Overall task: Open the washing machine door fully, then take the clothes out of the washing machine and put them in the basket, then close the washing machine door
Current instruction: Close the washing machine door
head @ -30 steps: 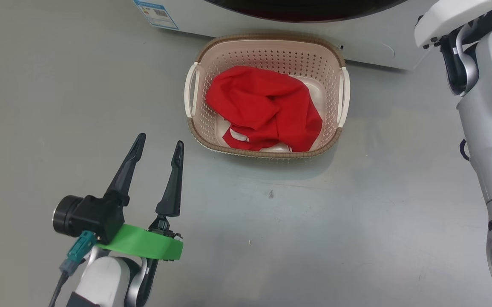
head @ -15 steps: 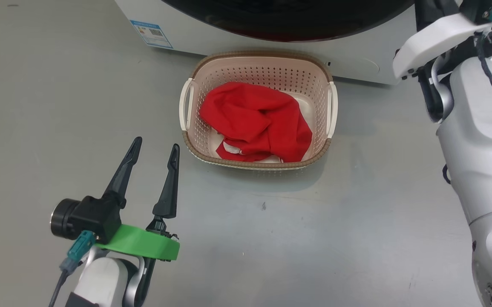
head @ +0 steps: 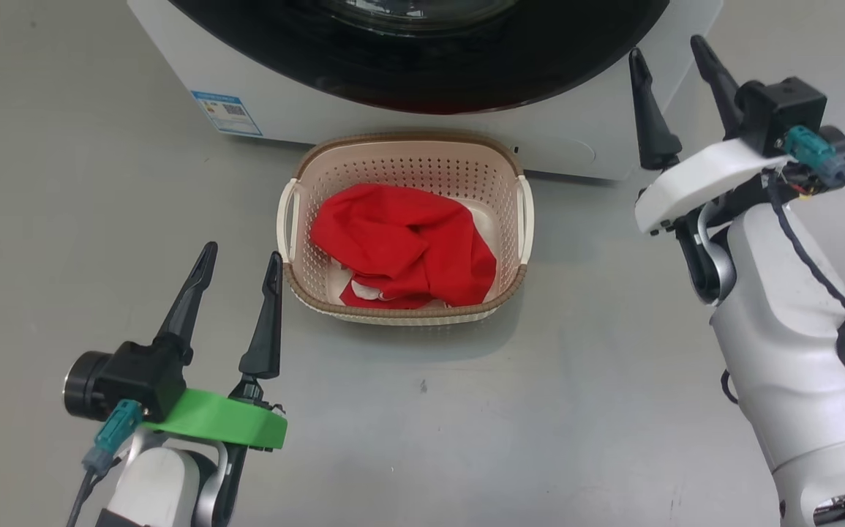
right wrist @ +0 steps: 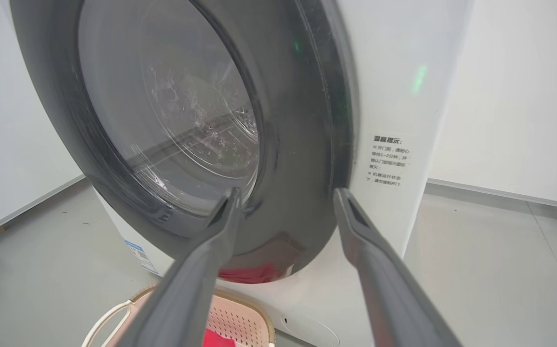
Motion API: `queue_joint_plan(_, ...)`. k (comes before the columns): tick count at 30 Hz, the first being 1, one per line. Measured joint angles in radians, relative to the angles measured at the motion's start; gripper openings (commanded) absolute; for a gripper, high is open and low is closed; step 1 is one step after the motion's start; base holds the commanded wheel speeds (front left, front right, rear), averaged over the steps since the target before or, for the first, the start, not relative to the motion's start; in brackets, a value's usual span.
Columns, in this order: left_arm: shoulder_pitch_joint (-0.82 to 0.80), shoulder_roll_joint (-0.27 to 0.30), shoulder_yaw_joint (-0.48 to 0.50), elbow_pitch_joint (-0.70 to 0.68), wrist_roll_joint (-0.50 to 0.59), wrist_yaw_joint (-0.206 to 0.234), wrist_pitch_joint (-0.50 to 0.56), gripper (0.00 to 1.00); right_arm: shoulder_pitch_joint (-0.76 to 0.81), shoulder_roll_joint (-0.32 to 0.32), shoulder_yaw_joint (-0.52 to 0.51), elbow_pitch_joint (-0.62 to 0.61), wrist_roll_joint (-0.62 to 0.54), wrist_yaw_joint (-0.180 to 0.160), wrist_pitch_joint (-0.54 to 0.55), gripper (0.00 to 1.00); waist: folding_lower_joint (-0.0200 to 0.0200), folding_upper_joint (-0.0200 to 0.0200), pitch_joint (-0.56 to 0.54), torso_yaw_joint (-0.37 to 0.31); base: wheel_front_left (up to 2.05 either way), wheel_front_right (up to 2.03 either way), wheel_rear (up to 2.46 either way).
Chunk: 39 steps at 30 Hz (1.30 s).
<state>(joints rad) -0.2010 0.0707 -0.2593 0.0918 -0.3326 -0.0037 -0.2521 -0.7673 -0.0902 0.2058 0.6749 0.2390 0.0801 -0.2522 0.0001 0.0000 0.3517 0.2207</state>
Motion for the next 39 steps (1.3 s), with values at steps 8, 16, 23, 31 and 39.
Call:
queue_joint_plan(8, 0.039, 0.011, 0.004, 0.028, 0.0, 0.008, 0.0, 1.0, 0.15, 0.017, -0.014, -0.093, 0.016, 0.001, 0.0, 1.0, 0.0, 0.0, -0.059, -0.037, 0.0, 0.0, 0.0)
queue_joint_plan(16, 0.092, 0.018, 0.007, 0.047, -0.002, 0.009, 0.0, 1.0, 0.328, 0.025, -0.041, -0.16, 0.025, -0.012, 0.0, 1.0, -0.0001, 0.0, -0.134, -0.073, 0.0, 0.0, 0.0)
queue_joint_plan(23, 0.142, 0.026, 0.011, 0.057, -0.011, 0.017, 0.005, 1.0, 0.469, 0.031, -0.053, -0.216, 0.052, -0.031, 0.0, 1.0, -0.0001, 0.0, -0.199, -0.106, 0.0, 0.0, 0.0)
queue_joint_plan(31, 0.195, 0.03, 0.007, 0.061, -0.017, 0.018, 0.018, 1.0, 0.601, 0.035, -0.057, -0.291, 0.061, -0.048, 0.0, 1.0, -0.0001, 0.0, -0.263, -0.144, 0.0, 0.0, 0.0)
queue_joint_plan(39, 0.244, 0.034, 0.002, 0.049, -0.018, 0.026, 0.027, 1.0, 0.707, 0.043, -0.051, -0.355, 0.061, -0.067, 0.0, 1.0, -0.0001, 0.0, -0.315, -0.173, 0.0, 0.0, 0.0)
